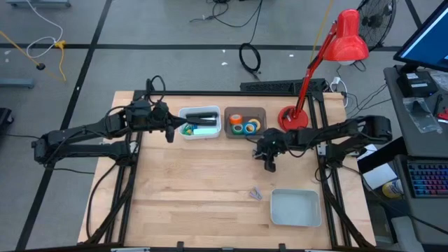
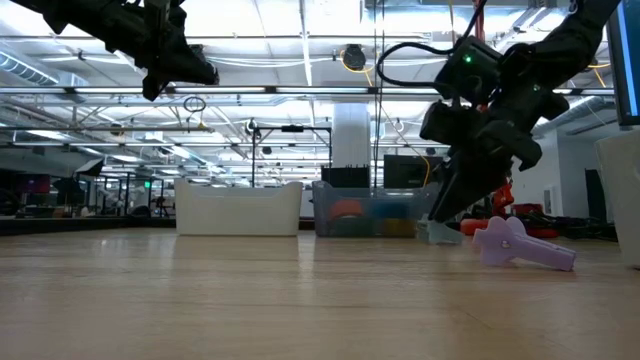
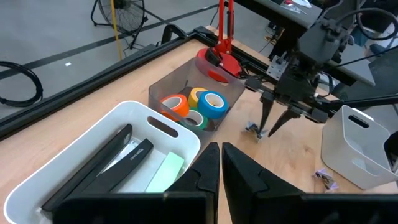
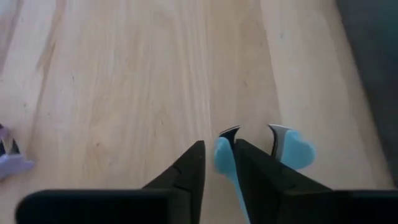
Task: Pick and place Stapler, Stapler remover, tape
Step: Put the light blue staple remover into the gray bin
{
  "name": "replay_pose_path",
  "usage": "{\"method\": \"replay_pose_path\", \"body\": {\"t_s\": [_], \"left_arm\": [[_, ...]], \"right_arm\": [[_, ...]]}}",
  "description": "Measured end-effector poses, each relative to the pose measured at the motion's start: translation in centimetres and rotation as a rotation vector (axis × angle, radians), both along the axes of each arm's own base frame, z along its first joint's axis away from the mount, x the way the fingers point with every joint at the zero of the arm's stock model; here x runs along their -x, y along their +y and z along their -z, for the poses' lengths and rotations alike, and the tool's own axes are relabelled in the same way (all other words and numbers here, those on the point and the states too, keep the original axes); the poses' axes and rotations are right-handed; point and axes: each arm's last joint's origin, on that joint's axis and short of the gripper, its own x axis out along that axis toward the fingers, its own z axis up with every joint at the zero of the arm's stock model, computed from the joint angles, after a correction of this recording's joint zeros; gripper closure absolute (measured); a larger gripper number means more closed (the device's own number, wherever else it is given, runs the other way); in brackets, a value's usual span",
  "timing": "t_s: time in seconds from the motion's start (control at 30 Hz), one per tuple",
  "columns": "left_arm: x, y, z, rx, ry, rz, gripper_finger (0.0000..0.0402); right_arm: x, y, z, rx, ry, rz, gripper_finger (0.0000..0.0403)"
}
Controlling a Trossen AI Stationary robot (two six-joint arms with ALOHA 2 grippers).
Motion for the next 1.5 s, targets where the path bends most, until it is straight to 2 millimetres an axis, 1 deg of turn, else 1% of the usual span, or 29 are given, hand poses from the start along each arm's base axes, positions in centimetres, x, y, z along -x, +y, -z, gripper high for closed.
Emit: {"method": "replay_pose_path", "body": {"t_s": [0.2,0.3,0.57,0.7,0.9,1.03,1.17,1.27,1.37,1.5], "left_arm": [[0.0,0.0,0.0,0.001,0.000,0.000,0.0382],[0.0,0.0,0.0,0.008,-0.003,-0.003,0.0382],[0.0,0.0,0.0,0.025,-0.008,-0.009,0.0382],[0.0,0.0,0.0,0.025,-0.008,-0.009,0.0382],[0.0,0.0,0.0,0.025,-0.008,-0.009,0.0382],[0.0,0.0,0.0,0.023,-0.010,-0.008,0.0382],[0.0,0.0,0.0,0.025,-0.012,-0.009,0.0382],[0.0,0.0,0.0,0.027,-0.012,-0.010,0.0382],[0.0,0.0,0.0,0.027,-0.012,-0.011,0.0382],[0.0,0.0,0.0,0.026,-0.012,-0.010,0.0382]], "right_arm": [[-0.8,0.5,0.8,-0.037,-0.004,0.015,0.0369],[-0.9,0.7,0.9,-0.045,-0.002,0.018,0.0392],[-0.7,0.7,0.9,-0.076,0.015,0.047,0.0398],[-0.4,0.8,0.3,-0.120,0.002,0.063,0.0400],[1.1,1.1,-2.6,-0.177,-0.052,0.093,0.0402],[2.5,1.5,-5.0,-0.255,-0.123,0.086,0.0402],[3.8,2.0,-7.1,-0.294,-0.201,0.090,0.0402],[4.9,2.5,-8.3,-0.334,-0.236,0.092,0.0402],[6.0,3.4,-9.4,-0.410,-0.258,0.041,0.0402],[7.5,4.6,-10.0,-0.525,-0.216,-0.020,0.0402]]}}
